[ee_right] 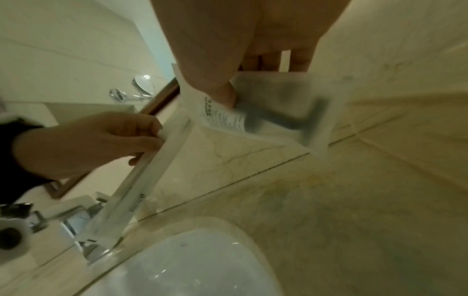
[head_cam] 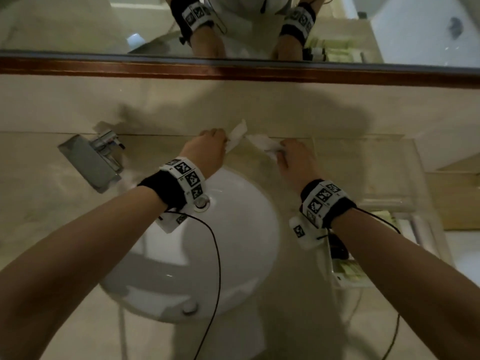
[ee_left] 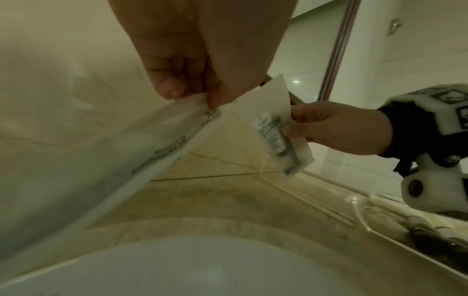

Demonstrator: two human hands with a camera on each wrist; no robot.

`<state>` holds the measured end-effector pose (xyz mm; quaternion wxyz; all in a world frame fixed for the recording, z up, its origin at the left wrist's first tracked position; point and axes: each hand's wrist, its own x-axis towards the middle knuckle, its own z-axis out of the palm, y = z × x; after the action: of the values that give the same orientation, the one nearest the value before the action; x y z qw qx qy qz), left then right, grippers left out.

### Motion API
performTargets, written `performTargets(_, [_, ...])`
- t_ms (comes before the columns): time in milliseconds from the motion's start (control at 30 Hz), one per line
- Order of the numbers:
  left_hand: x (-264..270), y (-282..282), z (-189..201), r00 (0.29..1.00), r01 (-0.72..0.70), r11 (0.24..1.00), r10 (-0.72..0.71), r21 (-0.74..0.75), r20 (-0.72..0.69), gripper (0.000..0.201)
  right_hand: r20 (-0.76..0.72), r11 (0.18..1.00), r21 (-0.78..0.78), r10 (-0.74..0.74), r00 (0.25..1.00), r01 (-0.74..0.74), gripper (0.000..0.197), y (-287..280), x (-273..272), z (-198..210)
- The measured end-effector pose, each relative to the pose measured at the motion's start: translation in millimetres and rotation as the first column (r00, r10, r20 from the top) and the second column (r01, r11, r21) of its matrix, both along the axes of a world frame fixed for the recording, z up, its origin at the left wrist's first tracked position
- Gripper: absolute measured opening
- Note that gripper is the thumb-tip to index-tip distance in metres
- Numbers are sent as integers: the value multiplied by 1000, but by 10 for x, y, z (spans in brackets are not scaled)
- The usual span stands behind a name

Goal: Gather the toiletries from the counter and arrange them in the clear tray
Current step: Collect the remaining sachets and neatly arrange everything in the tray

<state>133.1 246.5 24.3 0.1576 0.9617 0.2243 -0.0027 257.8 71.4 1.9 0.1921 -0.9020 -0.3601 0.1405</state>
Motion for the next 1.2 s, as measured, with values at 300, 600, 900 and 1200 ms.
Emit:
performTargets(300, [312,-1239,304,981,189,982,-188,-12,43,22,297,949,307,-30,954,-66,18,-1629,168,350])
performTargets(600, [553,-2331,289,975,223,975,-223,2,6,20,79,977,-162,154,985,-140,43,-2803,60,-155])
performTargets(900, [878,-3093,223,931,349,935,-354,-63,-92,17,-493,871,283,-227,840,402,15,-3215,342,-80])
performTargets(1200, [991,-3740,38,835,494,867,-495,-67,-239,23,-952,692,209,-19,307,691,9,-3409,402,-56])
